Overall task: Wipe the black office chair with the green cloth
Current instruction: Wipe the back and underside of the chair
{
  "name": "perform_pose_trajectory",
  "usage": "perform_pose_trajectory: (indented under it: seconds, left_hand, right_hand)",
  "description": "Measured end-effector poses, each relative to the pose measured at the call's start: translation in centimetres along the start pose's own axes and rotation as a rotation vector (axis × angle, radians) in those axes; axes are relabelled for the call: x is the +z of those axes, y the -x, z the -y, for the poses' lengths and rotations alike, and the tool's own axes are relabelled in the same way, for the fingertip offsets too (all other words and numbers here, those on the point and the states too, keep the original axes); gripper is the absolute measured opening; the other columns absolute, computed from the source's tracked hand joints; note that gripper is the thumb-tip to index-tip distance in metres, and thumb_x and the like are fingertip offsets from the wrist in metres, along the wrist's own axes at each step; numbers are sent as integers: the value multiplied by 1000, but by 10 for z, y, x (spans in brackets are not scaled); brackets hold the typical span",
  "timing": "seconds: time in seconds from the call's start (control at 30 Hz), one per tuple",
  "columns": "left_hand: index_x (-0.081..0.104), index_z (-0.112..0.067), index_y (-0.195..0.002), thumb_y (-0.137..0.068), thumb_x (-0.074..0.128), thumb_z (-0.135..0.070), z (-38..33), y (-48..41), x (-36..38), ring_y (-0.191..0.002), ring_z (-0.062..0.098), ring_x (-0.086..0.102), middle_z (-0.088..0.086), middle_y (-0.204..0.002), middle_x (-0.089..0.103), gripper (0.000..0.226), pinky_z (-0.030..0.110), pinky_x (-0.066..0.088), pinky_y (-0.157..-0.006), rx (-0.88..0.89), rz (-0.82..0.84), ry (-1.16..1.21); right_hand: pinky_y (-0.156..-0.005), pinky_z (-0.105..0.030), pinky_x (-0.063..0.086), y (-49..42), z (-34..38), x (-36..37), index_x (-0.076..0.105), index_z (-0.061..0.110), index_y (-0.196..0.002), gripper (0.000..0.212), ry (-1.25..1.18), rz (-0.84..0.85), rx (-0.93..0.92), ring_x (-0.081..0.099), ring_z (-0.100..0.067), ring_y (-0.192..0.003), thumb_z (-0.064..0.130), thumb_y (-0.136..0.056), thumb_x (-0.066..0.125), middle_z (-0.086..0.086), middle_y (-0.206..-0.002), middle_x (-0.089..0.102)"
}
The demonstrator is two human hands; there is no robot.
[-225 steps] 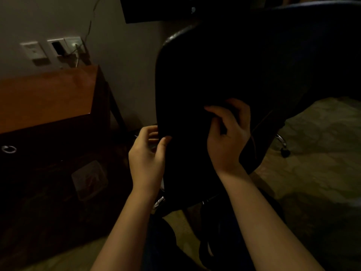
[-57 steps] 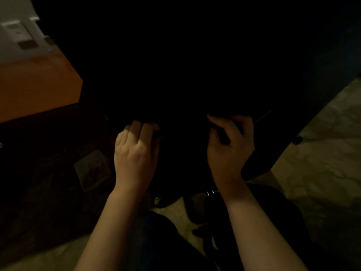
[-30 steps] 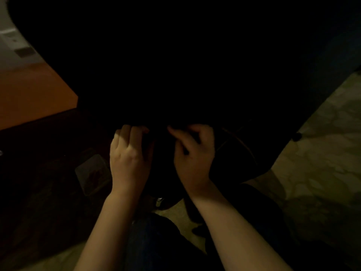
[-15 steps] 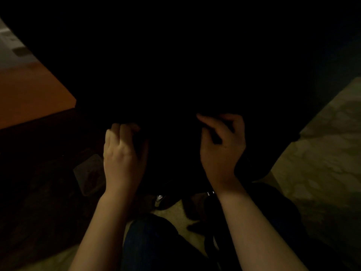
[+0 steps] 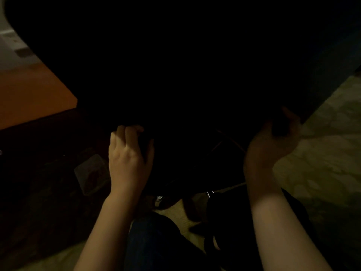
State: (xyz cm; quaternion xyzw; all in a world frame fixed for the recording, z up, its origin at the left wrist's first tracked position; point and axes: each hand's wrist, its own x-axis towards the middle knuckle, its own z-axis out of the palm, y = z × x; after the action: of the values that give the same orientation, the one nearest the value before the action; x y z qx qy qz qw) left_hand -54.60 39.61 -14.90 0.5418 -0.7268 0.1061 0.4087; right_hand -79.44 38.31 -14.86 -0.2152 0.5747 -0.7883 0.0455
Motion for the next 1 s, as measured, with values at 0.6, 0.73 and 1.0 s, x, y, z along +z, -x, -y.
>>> perform_pose_trajectory:
  seconds: [0.6,0.73,1.0]
  left_hand:
    - [54,6,-111,-76,64,12,8,0,-3,-100,31,41,26,-108,51,36,37,40,-79,12,81,32]
    - [53,1,-115,-84,51,-8,9,-1,-5,-101,29,42,23,-110,51,32,44,48,-76,16,103,34]
    - [49,-3,-121,-78,70,6,5,2,-6,-102,28,42,21,-114,50,49,43,47,-80,-26,114,64]
  right_hand:
    - [-70,-33,50,141,-13,44,78,16,-84,16,206,691,-789,60,-27,-82,6,-78,68,-9,-89,68]
    - [-77,-31,50,130,-9,41,78,16,-89,20,141,663,-775,58,-25,-89,2,-78,71,-9,-92,66]
    - [-94,-16,44,62,11,19,77,6,-88,19,98,321,-665,56,-20,-97,-9,-78,72,-22,-94,61]
